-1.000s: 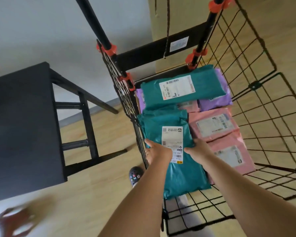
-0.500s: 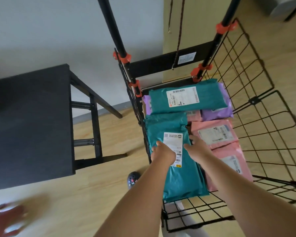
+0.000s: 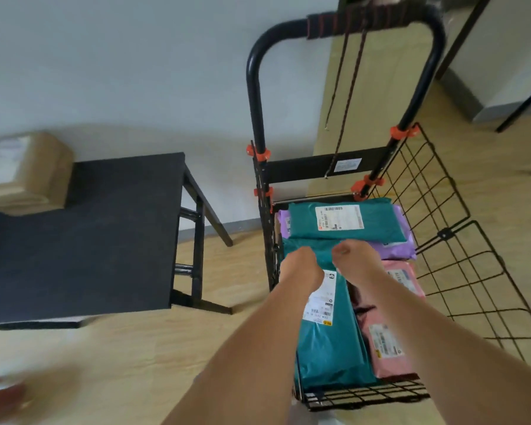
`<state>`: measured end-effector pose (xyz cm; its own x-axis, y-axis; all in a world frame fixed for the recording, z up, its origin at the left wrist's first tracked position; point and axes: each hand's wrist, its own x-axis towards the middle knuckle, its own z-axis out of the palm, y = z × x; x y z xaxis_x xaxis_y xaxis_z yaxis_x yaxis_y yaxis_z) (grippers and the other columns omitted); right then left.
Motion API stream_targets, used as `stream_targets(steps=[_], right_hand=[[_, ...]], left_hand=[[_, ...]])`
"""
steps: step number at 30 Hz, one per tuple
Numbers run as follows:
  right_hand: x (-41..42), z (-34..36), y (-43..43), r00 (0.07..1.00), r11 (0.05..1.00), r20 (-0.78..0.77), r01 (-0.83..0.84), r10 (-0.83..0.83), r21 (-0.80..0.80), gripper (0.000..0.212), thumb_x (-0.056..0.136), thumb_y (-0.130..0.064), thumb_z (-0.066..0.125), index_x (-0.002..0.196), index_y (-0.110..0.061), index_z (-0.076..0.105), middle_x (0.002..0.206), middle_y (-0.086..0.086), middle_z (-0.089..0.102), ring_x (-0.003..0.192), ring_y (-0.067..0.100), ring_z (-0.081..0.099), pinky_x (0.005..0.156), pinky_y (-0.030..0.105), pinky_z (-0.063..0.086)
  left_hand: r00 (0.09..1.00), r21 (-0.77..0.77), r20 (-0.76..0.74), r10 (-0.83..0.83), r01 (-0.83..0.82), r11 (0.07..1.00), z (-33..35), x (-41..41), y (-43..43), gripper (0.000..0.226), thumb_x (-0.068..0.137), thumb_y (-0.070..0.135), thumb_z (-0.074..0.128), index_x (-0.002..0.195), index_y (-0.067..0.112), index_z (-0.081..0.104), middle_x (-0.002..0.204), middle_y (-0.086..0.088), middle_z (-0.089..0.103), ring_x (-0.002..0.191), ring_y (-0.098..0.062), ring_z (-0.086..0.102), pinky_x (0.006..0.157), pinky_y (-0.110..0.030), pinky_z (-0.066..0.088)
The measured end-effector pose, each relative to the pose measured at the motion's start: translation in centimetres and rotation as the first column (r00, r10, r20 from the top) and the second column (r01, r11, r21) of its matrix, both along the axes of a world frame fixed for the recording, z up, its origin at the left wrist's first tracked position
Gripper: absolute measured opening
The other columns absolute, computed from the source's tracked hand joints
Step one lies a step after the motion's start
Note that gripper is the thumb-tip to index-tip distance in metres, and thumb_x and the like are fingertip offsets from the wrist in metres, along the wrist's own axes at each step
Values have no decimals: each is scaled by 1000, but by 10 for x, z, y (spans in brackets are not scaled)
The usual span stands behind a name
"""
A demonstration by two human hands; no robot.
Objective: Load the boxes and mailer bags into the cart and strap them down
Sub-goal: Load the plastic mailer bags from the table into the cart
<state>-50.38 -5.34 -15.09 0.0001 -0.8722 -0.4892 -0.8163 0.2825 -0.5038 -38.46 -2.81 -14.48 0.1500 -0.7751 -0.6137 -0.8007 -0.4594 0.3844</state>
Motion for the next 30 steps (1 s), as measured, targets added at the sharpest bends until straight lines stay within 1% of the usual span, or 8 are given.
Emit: stream_targets(steps=[3, 6, 8, 13, 17, 20, 22, 30], right_hand=[[17, 21, -2, 999, 998, -24, -28, 27, -50, 26, 96, -18, 48, 99, -14, 73, 98, 7, 73, 91, 27, 67, 83, 36, 55], [41, 37, 2, 1000, 995, 4, -28, 28, -93, 22, 96, -19, 50, 100, -19, 71, 98, 1, 72, 86, 22, 68, 73, 29, 51], [61, 44, 8, 999, 991, 23, -32, 35, -127, 20, 97, -19, 52, 104, -18, 71, 100, 1, 72, 86, 21, 68, 75, 28, 50], [132, 56, 33, 992, 980, -3, -128, 129, -154, 17, 97, -23, 53, 95, -23, 70, 95, 0, 72, 85, 19, 68, 75, 30, 53], [198, 58, 54, 975, 965, -63, -220, 212, -141, 21, 96, -24, 53, 106, -21, 72, 106, 2, 71, 95, 22, 65, 78, 29, 49], [249, 59, 70, 966, 960, -49, -257, 253, -109, 21, 96, -22, 53, 106, -20, 72, 108, 5, 72, 102, 26, 66, 88, 35, 52], [283, 60, 80, 953, 949, -74, -300, 293, -100, 21, 97, -24, 52, 104, -21, 71, 109, 6, 71, 103, 26, 65, 88, 34, 52], [409, 55, 131, 931, 929, -23, -366, 365, -47, 15, 96, -25, 54, 99, -29, 69, 103, -3, 70, 93, 20, 67, 86, 39, 55]], left_hand=[[998, -141, 55, -11, 19, 990, 20, 19, 1, 34, 89, 5, 54, 121, 15, 59, 115, -8, 63, 100, -28, 62, 84, -39, 56], [990, -283, 134, -41, 78, 956, 37, 47, 7, 28, 87, 4, 56, 113, 14, 60, 106, -7, 65, 94, -27, 63, 78, -39, 56], [988, -329, 152, -23, 72, 942, 45, 69, 14, 25, 88, 5, 56, 111, 15, 60, 104, -7, 63, 92, -25, 62, 72, -36, 53], [991, -323, 128, 32, 11, 946, 56, 140, 45, 34, 87, 4, 55, 119, 17, 59, 114, -5, 61, 103, -26, 60, 83, -39, 54], [991, -292, 101, 92, -59, 955, 57, 205, 75, 37, 86, 1, 50, 119, 15, 60, 116, -6, 59, 106, -28, 59, 84, -38, 53], [985, -287, 82, 155, -125, 950, 55, 254, 97, 38, 87, 3, 49, 122, 16, 58, 118, -6, 56, 108, -27, 55, 85, -37, 51], [979, -301, 61, 197, -170, 938, 54, 286, 111, 39, 89, 6, 50, 127, 19, 56, 122, -5, 55, 111, -26, 53, 88, -37, 49], [946, -287, 43, 321, -296, 911, 44, 407, 173, 38, 92, 13, 51, 129, 21, 54, 127, -5, 53, 116, -26, 51, 91, -38, 47]])
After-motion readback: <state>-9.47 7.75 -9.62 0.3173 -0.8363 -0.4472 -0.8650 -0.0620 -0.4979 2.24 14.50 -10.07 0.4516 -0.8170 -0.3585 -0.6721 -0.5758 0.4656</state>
